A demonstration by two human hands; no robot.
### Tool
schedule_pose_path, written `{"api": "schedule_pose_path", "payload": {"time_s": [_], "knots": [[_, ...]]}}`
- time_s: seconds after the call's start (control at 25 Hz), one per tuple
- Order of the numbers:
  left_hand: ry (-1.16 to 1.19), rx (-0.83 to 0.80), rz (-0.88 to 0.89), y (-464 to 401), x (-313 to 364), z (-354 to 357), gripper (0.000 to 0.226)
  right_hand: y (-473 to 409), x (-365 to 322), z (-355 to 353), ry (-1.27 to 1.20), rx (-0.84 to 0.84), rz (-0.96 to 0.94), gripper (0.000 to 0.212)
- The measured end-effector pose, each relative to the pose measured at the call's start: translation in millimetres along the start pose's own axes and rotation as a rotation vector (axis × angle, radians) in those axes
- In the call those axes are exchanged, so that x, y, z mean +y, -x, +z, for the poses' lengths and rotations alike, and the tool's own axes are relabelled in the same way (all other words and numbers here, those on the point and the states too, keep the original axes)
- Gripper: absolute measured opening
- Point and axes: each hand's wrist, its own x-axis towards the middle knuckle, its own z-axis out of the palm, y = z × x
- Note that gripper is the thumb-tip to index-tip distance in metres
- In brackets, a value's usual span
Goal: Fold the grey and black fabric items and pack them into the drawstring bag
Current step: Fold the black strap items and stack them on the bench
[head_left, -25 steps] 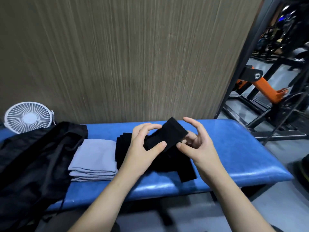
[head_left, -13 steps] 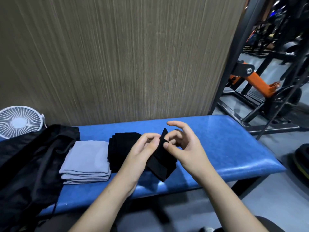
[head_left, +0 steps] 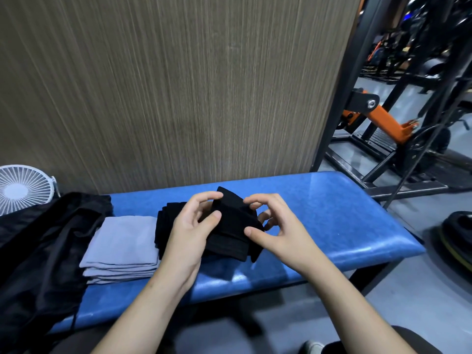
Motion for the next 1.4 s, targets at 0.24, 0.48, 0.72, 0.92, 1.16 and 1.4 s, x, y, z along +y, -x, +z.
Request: {"api": "schedule_pose_path", "payload": {"time_s": [0.24,0.48,0.72,0.92,1.16,1.4], "knots": [[-0.002,0.044,0.003,-1,-1,-1,0.028,4,4,-2,-0.043,-0.128,0.109,0.038],[-0.052,0.034,-0.057,0,-3,1,0.029,5,4,1,-0.222,-0.06,0.096,0.042],[-0.272,-0.048,-0.06,5,-5,6,0.021,5,2,6,-0.213,-0.021,0.045,0.041],[-0.251,-0.127,-0.118,10,-1,10,0.02,4,2,7,-0.166,0.028,0.005,0.045],[-0.072,-0.22,-0.184,11,-4,10,0.028,4,5,17,-0.01,0.034,-0.044,0.038],[-0.047,-0.083,-0.16,6,-6,6,0.02,3,9,19,0.145,0.05,-0.085,0.039]]}}
